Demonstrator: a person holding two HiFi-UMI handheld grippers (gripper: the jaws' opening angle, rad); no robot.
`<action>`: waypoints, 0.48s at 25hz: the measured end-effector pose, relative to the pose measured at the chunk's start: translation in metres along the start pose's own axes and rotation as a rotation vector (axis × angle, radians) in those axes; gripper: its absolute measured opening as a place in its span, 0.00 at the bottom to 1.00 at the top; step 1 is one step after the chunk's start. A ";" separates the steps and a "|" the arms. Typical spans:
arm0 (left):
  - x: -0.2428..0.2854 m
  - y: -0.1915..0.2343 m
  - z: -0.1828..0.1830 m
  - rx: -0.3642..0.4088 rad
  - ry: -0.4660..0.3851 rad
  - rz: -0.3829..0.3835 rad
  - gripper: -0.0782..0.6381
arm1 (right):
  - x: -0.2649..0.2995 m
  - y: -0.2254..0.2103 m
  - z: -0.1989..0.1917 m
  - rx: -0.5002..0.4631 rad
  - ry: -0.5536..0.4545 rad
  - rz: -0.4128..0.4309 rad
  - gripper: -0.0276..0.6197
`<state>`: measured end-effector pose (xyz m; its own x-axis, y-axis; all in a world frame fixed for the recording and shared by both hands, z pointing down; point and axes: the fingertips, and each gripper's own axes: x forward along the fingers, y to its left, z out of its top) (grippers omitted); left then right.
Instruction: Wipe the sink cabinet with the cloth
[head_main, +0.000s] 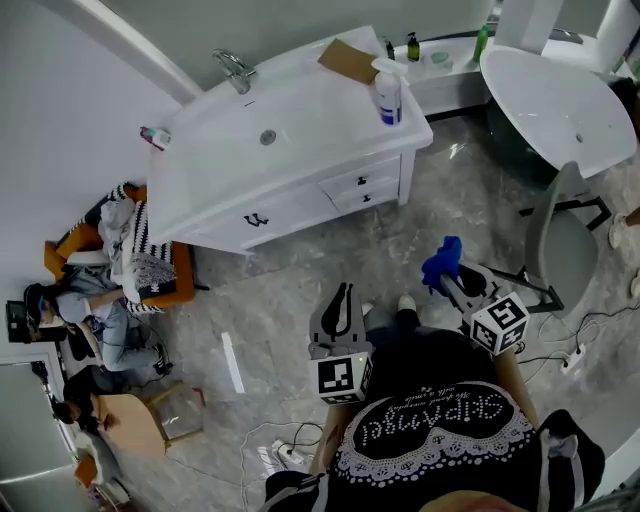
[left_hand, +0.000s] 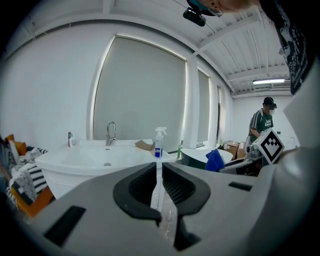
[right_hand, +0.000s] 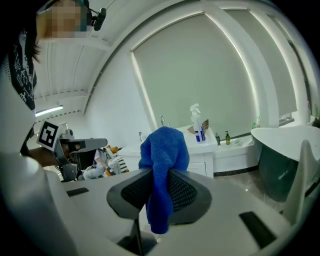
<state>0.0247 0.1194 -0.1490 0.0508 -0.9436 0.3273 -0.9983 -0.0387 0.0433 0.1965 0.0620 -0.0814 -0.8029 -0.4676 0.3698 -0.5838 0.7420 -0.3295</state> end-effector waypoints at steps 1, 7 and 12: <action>0.001 0.002 0.000 -0.002 0.000 0.000 0.16 | 0.002 0.001 0.000 0.001 0.001 0.007 0.17; 0.003 0.019 0.002 -0.020 0.001 -0.005 0.16 | 0.017 0.004 0.008 0.078 -0.050 0.024 0.17; 0.000 0.056 0.006 -0.019 0.017 -0.007 0.16 | 0.047 0.031 0.015 0.117 -0.063 0.089 0.17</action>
<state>-0.0312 0.1157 -0.1520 0.0583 -0.9376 0.3428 -0.9972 -0.0388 0.0635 0.1383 0.0560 -0.0875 -0.8558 -0.4345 0.2808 -0.5173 0.7222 -0.4591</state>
